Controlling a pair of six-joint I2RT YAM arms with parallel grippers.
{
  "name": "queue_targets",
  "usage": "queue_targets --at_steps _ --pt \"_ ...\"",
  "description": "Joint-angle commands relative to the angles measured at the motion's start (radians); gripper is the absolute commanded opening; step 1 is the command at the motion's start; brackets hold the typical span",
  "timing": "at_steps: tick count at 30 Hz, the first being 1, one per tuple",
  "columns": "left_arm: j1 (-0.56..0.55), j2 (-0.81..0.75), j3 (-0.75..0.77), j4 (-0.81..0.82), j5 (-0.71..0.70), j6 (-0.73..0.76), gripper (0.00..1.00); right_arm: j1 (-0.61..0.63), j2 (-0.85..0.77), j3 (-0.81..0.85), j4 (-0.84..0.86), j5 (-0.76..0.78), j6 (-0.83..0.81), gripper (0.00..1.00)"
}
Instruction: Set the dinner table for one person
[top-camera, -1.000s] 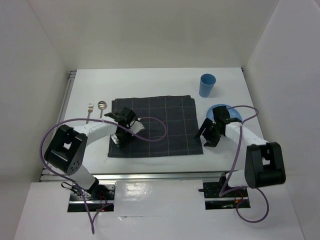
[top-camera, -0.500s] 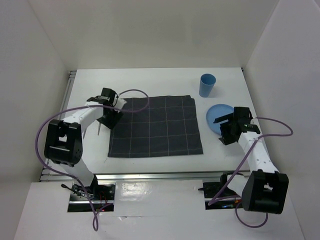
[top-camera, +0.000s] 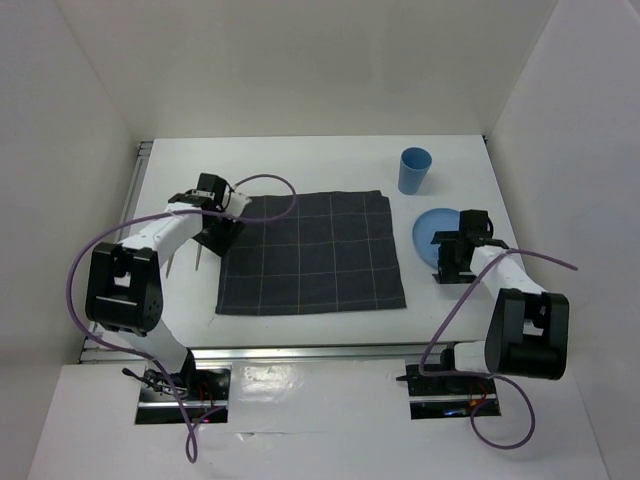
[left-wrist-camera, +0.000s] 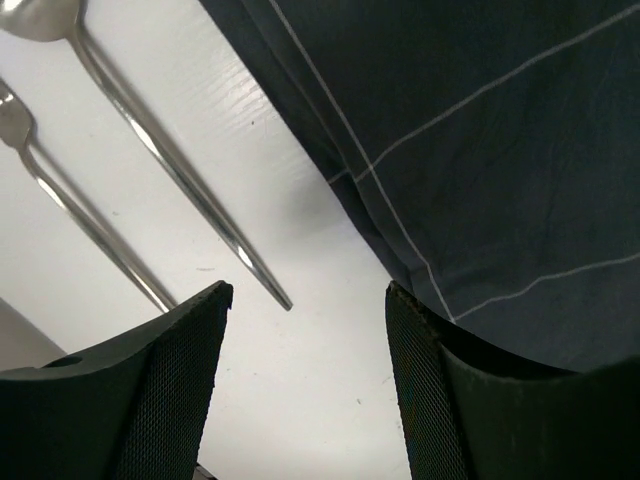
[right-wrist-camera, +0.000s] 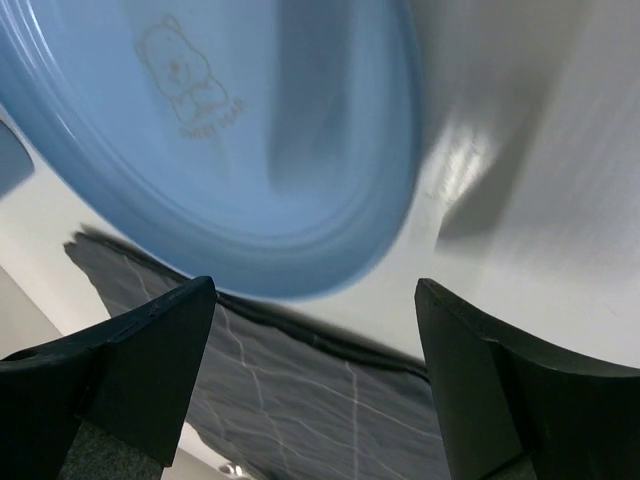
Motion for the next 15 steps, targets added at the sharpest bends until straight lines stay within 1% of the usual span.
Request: queue_targets --at_steps 1,3,7,9,11,12,15 --pt "-0.001 -0.074 -0.027 0.022 0.005 0.024 0.71 -0.024 0.05 -0.004 0.122 0.068 0.041 0.88" --pt "0.008 -0.074 -0.04 0.022 0.005 0.024 0.71 -0.067 0.087 -0.004 0.107 0.013 0.065 0.88" --pt "0.028 -0.074 -0.031 0.011 0.017 0.024 0.71 -0.107 0.149 -0.028 0.128 -0.027 0.111 0.88" --pt "0.028 -0.074 -0.031 0.002 0.026 0.024 0.71 -0.128 0.164 -0.044 0.156 -0.04 0.136 0.82" --pt "0.028 -0.083 -0.021 0.002 0.026 0.015 0.71 -0.128 0.175 -0.068 0.175 -0.05 0.136 0.72" --pt "0.028 -0.083 -0.021 0.002 0.026 0.015 0.71 -0.128 0.175 -0.068 0.176 -0.05 0.125 0.59" --pt "0.028 -0.083 -0.021 0.002 0.026 0.015 0.71 -0.128 0.175 -0.056 0.148 -0.028 0.102 0.37"
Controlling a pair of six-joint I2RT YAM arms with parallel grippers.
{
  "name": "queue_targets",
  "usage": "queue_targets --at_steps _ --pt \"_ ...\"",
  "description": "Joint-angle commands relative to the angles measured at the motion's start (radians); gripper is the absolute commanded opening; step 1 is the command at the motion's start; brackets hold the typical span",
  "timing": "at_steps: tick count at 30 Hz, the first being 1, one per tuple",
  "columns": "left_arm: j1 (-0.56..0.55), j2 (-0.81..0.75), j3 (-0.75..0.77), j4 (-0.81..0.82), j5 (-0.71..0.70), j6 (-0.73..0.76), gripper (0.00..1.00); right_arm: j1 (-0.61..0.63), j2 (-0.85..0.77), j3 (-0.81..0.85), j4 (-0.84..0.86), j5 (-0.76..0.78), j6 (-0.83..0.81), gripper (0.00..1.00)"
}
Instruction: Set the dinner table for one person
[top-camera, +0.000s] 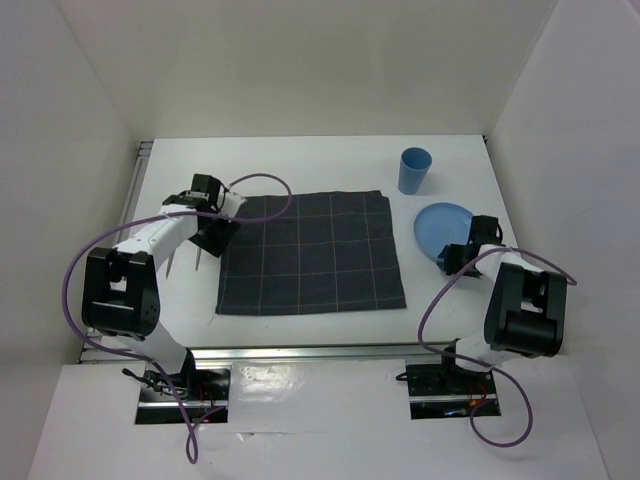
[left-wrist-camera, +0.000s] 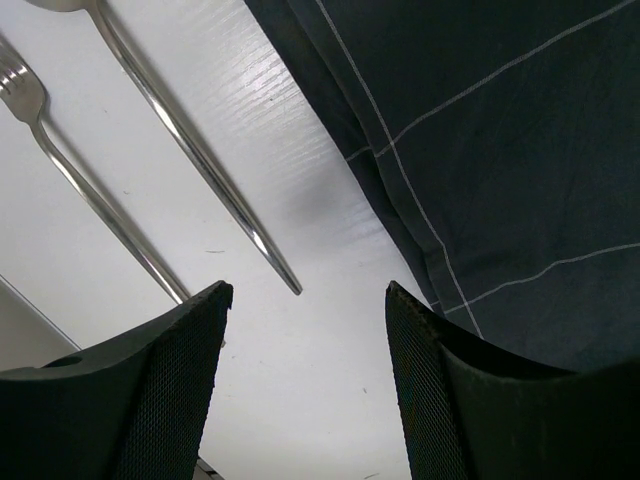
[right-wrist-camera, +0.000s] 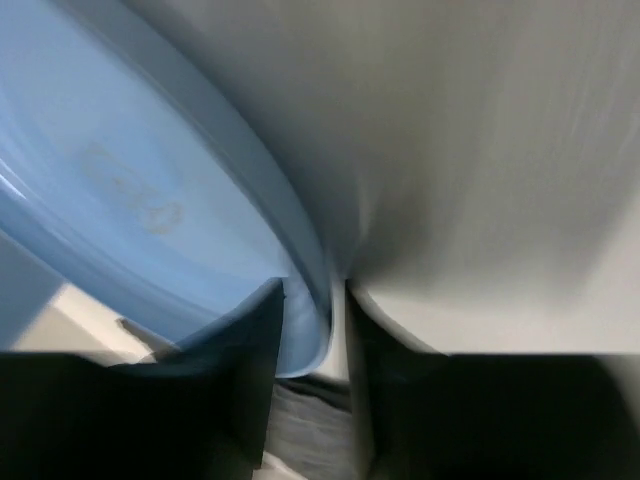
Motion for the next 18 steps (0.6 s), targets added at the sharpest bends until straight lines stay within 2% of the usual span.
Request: queue_targets --at_steps 1,2,3,5,7,10,12,13,16,18 --pt "0.002 -0.034 -0.002 0.001 0.026 0.008 0.71 -0.004 0.024 -0.01 -0.042 0.066 -0.007 0.15" --pt "0.011 -0.034 -0.002 0.001 0.012 0.008 0.71 -0.004 0.003 -0.001 -0.071 0.08 -0.007 0.04" --pt "0.011 -0.044 -0.013 0.001 0.012 0.008 0.71 -0.004 -0.018 0.008 -0.149 0.104 0.011 0.0" --pt "0.011 -0.057 -0.013 0.001 0.012 0.008 0.71 -0.004 -0.083 0.008 -0.191 0.172 0.011 0.0" --pt "0.011 -0.069 -0.013 0.001 0.012 0.008 0.71 -0.004 -0.216 -0.004 -0.191 0.204 -0.027 0.0" --pt "0.031 -0.094 -0.004 0.001 0.012 -0.002 0.71 -0.004 -0.377 -0.004 -0.153 0.217 -0.169 0.0" --pt "0.042 -0.094 -0.003 0.001 0.012 -0.002 0.71 -0.004 -0.428 0.066 -0.139 0.177 -0.27 0.0" --pt "0.056 -0.103 -0.003 0.001 0.012 -0.002 0.71 -0.004 -0.428 0.095 -0.087 0.143 -0.429 0.0" --pt "0.093 -0.103 -0.003 0.001 0.003 -0.002 0.71 -0.004 -0.405 0.21 0.014 -0.05 -0.685 0.0" --pt "0.117 -0.103 -0.003 0.001 0.014 -0.002 0.71 -0.004 -0.365 0.312 0.051 -0.24 -0.801 0.0"
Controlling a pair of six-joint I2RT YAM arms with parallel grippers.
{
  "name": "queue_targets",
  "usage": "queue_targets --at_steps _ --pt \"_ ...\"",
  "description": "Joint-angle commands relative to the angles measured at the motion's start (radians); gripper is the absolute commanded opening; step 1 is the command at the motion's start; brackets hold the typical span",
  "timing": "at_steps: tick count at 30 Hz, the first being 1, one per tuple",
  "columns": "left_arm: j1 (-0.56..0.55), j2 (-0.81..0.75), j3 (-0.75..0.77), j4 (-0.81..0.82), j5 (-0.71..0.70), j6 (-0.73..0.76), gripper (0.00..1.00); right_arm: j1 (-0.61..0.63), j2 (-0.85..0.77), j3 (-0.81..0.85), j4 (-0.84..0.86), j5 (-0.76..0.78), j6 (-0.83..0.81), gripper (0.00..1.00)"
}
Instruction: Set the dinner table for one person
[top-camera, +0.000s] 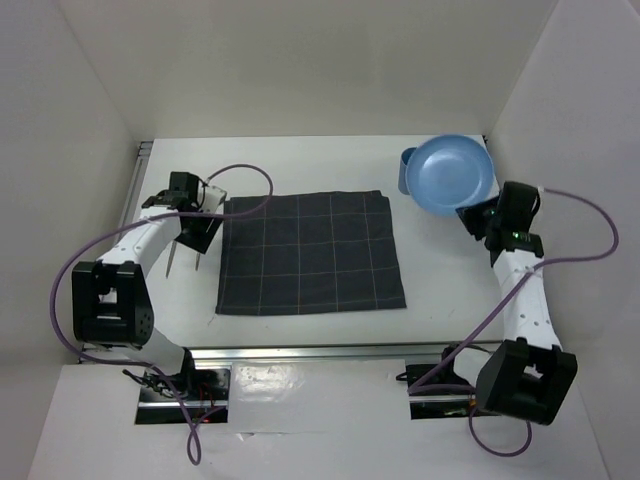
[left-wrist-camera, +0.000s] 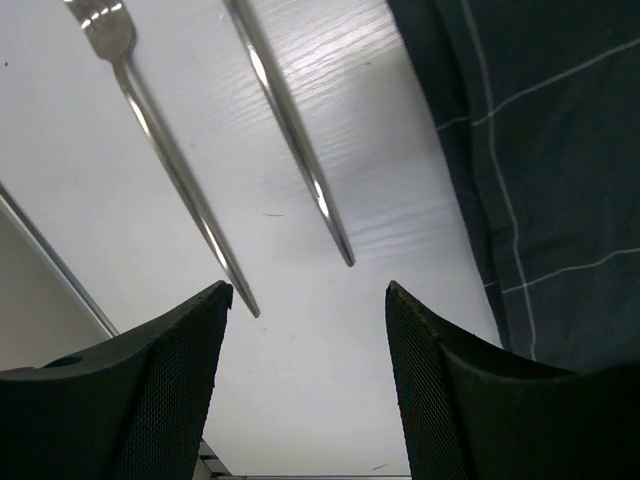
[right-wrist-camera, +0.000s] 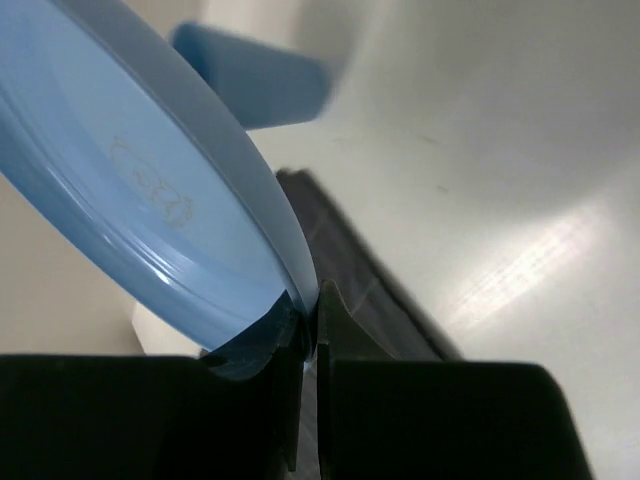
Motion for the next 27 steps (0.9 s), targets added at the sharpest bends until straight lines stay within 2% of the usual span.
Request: queue_targets --at_steps 1,2,4,5,6,8,9,10,11,13,16,19,23,27 --pt "0.053 -0.03 0.008 0.004 0.028 -0.008 0.71 -0.002 0.096 0.179 0.154 -0.304 -0.401 0.0" --pt "0.062 -0.03 0.008 -0.005 0.028 -0.008 0.71 0.024 0.141 0.275 0.133 -0.413 -0.438 0.0" --pt "0.081 -0.021 0.008 -0.005 0.048 -0.008 0.71 0.087 0.297 0.383 0.028 -0.467 -0.565 0.0" --pt "0.093 -0.021 0.008 -0.005 0.048 -0.008 0.71 0.206 0.349 0.436 -0.008 -0.467 -0.611 0.0" --pt "0.093 -0.021 0.017 -0.015 0.048 -0.008 0.71 0.278 0.4 0.534 -0.033 -0.446 -0.657 0.0" --pt "0.113 -0.03 0.018 -0.015 0.057 -0.008 0.71 0.426 0.563 0.623 -0.126 -0.432 -0.793 0.0" --pt "0.113 -0.03 0.03 -0.025 0.057 -0.008 0.71 0.546 0.621 0.671 -0.172 -0.449 -0.828 0.0" --pt "0.122 -0.03 0.03 -0.036 0.057 -0.008 0.71 0.59 0.726 0.763 -0.215 -0.449 -0.84 0.0" --pt "0.122 -0.021 0.04 -0.036 0.057 -0.008 0.71 0.625 0.767 0.788 -0.258 -0.475 -0.84 0.0" --pt "0.122 -0.021 0.041 -0.036 0.057 -0.008 0.71 0.626 0.818 0.782 -0.245 -0.577 -0.84 0.0" --pt "0.132 -0.021 0.041 -0.036 0.048 -0.008 0.71 0.626 0.885 0.75 -0.222 -0.578 -0.814 0.0" --pt "0.132 -0.012 0.041 -0.036 0.048 -0.008 0.71 0.626 0.956 0.713 -0.222 -0.645 -0.823 0.0" --pt "0.132 0.011 0.041 -0.036 0.048 -0.008 0.71 0.626 0.98 0.647 -0.211 -0.639 -0.814 0.0" --pt "0.132 0.02 0.041 -0.036 0.048 -0.008 0.71 0.647 1.0 0.647 -0.289 -0.589 -0.805 0.0"
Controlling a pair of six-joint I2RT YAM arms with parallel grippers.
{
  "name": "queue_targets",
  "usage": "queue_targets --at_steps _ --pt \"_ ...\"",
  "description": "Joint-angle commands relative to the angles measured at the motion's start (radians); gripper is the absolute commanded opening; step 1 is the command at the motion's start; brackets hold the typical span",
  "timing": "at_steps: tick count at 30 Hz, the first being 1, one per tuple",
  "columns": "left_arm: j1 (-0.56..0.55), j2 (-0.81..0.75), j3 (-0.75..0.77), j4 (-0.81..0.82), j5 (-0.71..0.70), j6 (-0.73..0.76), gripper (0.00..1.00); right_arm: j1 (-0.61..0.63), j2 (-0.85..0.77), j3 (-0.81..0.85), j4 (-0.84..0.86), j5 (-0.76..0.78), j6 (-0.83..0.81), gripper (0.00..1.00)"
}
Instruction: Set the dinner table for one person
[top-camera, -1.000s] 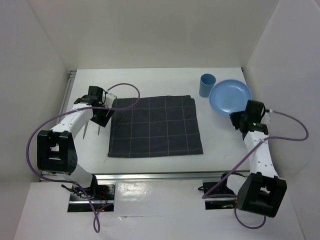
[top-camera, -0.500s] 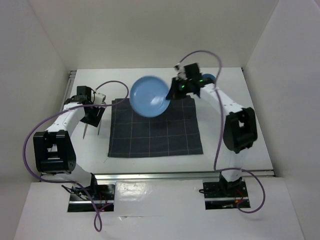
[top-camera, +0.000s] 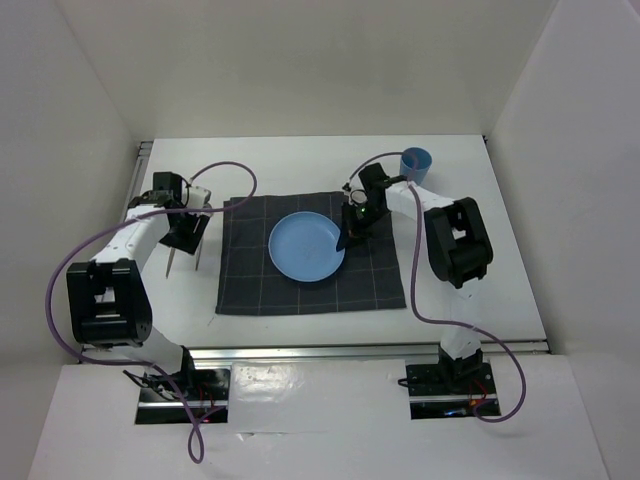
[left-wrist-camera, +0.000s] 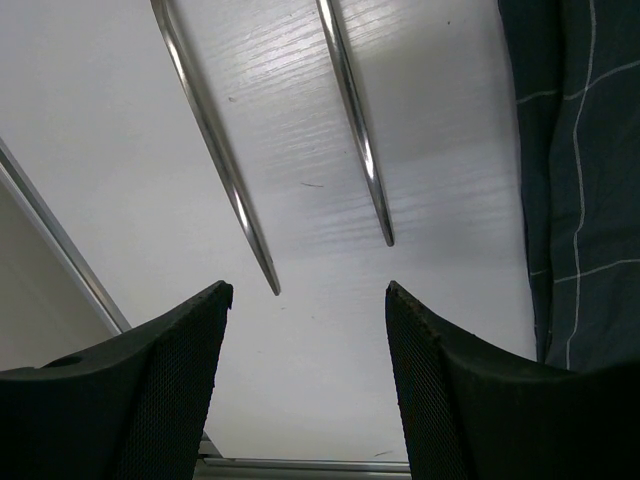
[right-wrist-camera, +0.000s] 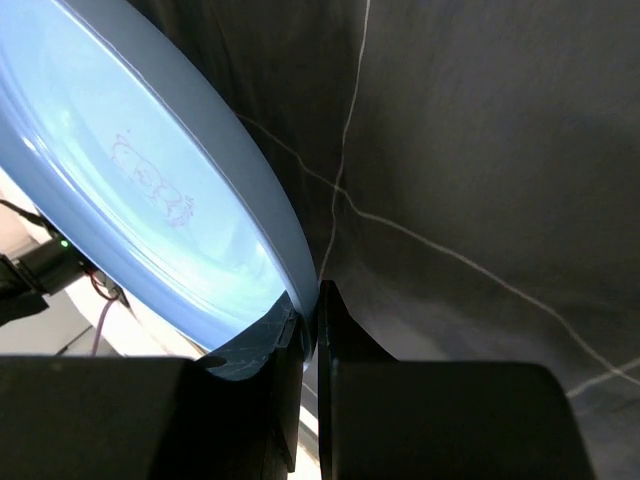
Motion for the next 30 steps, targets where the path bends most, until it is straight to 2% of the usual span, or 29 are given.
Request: queue_targets --at_steps 1,3,8,18,19,20,21,22,25,27,30 --pt "0.006 0.025 0.031 -0.006 0.018 -0.005 0.71 0.047 0.002 0.014 -0.068 0.008 -0.006 0.0" --pt "0.006 0.025 0.031 -0.006 0.018 -0.005 0.71 0.057 0.002 0.015 -0.088 0.086 -0.006 0.0" --pt "0.006 0.034 0.031 -0.006 0.018 -0.005 0.71 0.069 0.024 -0.004 -0.088 0.135 0.004 0.0" --pt "0.006 0.034 0.041 -0.006 0.018 0.005 0.71 0.069 0.022 -0.013 -0.088 0.154 0.024 0.0" --pt "0.006 0.034 0.041 -0.006 0.018 0.005 0.71 0.069 0.022 -0.013 -0.088 0.154 0.024 0.03" --pt "0.006 0.034 0.041 -0.006 0.018 0.005 0.71 0.069 0.022 -0.013 -0.099 0.167 0.024 0.13" --pt "0.006 0.034 0.041 -0.006 0.018 0.005 0.71 0.069 0.022 -0.013 -0.099 0.177 0.024 0.3" --pt "0.006 0.034 0.041 -0.006 0.009 0.014 0.71 0.069 0.012 -0.013 -0.099 0.192 0.024 0.58" --pt "0.006 0.034 0.051 -0.006 0.009 0.014 0.71 0.069 -0.043 -0.013 -0.108 0.212 0.024 0.81" --pt "0.006 0.066 0.08 -0.015 0.02 0.023 0.71 0.069 -0.085 0.017 -0.134 0.212 0.024 0.84" --pt "0.006 0.137 0.166 -0.037 0.084 0.023 0.71 0.069 -0.14 0.054 -0.156 0.227 0.033 0.84"
